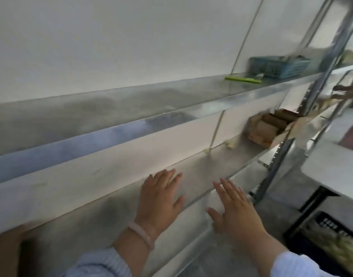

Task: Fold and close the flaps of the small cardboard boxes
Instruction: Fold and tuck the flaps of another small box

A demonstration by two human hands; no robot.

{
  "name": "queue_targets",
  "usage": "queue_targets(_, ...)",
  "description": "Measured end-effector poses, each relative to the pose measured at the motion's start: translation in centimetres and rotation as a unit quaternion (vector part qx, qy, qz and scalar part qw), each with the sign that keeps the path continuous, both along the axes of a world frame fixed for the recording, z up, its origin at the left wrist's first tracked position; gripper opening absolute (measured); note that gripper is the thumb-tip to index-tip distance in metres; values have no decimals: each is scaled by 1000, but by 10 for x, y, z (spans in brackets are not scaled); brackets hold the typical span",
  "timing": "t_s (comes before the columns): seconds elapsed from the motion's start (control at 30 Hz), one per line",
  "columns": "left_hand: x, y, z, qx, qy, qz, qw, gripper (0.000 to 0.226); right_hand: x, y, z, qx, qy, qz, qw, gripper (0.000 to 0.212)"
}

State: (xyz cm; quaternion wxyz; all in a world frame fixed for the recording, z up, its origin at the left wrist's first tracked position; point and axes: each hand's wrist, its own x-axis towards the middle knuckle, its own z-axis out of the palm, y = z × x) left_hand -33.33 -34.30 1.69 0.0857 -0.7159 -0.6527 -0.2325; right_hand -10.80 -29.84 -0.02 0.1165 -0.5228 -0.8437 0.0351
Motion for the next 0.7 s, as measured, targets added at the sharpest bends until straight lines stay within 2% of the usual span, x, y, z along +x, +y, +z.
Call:
queue_targets(0.2, 144, 97, 19, 25, -8, -73, 997, 55, 146, 56, 31, 30, 16, -105, 994, 94)
queue_targets(0.3, 195, 132, 21, 28, -19, -103, 994, 55, 194, 78, 38, 48, 28, -131, 990, 86)
queue_targets(0.4, 230, 169, 18, 16, -23, -120, 992, 55, 226, 105, 36, 36, 63, -155, 985, 78)
queue_targets(0.7, 279, 310, -19, -38, -46, -115, 992, 62, 267, 232, 7, -30, 85, -178, 980, 77)
